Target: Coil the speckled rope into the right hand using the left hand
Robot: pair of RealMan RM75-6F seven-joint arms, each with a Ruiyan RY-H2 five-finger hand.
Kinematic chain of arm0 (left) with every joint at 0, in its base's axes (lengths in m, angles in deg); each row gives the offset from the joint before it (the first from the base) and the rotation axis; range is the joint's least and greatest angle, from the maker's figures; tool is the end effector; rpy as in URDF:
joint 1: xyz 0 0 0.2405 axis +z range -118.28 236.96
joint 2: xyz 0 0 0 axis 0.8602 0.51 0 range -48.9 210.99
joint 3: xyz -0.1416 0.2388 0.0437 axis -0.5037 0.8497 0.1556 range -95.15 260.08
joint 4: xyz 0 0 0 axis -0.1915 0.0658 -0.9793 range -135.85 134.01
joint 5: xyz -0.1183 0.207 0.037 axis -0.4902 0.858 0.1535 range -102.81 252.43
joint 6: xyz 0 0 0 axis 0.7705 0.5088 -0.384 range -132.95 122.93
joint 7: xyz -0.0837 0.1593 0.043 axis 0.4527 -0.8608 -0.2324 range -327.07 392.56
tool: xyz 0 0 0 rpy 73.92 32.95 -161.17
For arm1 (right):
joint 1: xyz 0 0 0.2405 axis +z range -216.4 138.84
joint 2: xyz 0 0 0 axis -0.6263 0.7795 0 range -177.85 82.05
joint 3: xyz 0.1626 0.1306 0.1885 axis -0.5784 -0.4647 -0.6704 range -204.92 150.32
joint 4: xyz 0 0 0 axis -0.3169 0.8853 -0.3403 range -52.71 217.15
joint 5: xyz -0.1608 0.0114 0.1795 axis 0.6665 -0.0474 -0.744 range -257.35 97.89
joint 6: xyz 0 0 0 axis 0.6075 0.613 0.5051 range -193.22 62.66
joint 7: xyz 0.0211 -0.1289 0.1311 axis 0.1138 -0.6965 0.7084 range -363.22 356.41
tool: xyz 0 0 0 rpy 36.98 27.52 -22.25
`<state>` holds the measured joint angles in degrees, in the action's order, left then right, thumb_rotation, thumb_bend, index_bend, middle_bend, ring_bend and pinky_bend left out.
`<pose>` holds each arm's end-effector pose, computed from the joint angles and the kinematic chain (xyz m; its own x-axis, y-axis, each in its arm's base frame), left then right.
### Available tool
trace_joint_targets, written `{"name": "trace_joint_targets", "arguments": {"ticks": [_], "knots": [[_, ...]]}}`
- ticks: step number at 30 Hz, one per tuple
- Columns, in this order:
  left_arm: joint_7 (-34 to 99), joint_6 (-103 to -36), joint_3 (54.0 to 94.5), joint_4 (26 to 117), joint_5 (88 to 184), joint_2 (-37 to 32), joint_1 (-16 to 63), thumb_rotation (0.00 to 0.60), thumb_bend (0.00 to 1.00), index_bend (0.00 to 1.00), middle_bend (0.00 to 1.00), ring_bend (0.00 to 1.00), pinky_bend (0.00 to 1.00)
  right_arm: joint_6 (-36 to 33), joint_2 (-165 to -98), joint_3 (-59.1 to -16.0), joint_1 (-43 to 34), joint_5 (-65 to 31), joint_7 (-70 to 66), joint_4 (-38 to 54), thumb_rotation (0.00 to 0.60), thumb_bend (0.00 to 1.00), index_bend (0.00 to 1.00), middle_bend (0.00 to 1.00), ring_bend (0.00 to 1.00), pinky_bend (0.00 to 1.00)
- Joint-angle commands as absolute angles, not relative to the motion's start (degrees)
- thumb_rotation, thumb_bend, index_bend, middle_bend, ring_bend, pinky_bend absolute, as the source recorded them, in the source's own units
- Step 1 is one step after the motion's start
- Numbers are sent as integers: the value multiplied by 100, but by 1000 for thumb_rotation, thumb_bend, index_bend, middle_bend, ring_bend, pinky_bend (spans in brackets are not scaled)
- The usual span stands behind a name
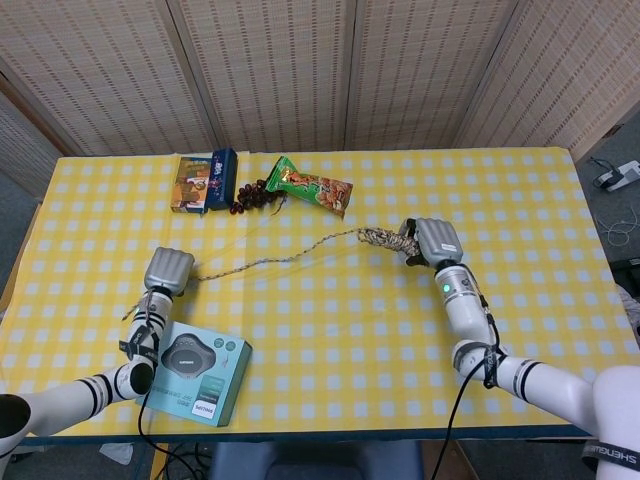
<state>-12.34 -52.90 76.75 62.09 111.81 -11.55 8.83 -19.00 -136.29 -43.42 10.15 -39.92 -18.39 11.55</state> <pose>-0.2538 0.4802 -0.0501 0.7820 0.3122 0.5395 0.6044 -0.1679 -0.7788 -0.2058 -0.4943 -0.0236 0.2449 -0.3074 0.9195 -0.9672 -0.0119 0.2536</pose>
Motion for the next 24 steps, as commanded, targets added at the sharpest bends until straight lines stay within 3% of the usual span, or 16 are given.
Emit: {"name": "trace_joint_targets", "arguments": {"ticks": [1,24], "knots": [[-1226,-5278,7671,6186,11174,-1174,881,600,366,674,868,833,938,-1902,-13635,-4341,1013,-3990,-1839,1162,600,518,749,666,568,597],[-966,-5226,7615,6011,11355,-1231,936,600,394,746,893,833,938,-1902,-13700,-4338,1008,-4008,-1873,1207,600,527,752,666,568,596]]}}
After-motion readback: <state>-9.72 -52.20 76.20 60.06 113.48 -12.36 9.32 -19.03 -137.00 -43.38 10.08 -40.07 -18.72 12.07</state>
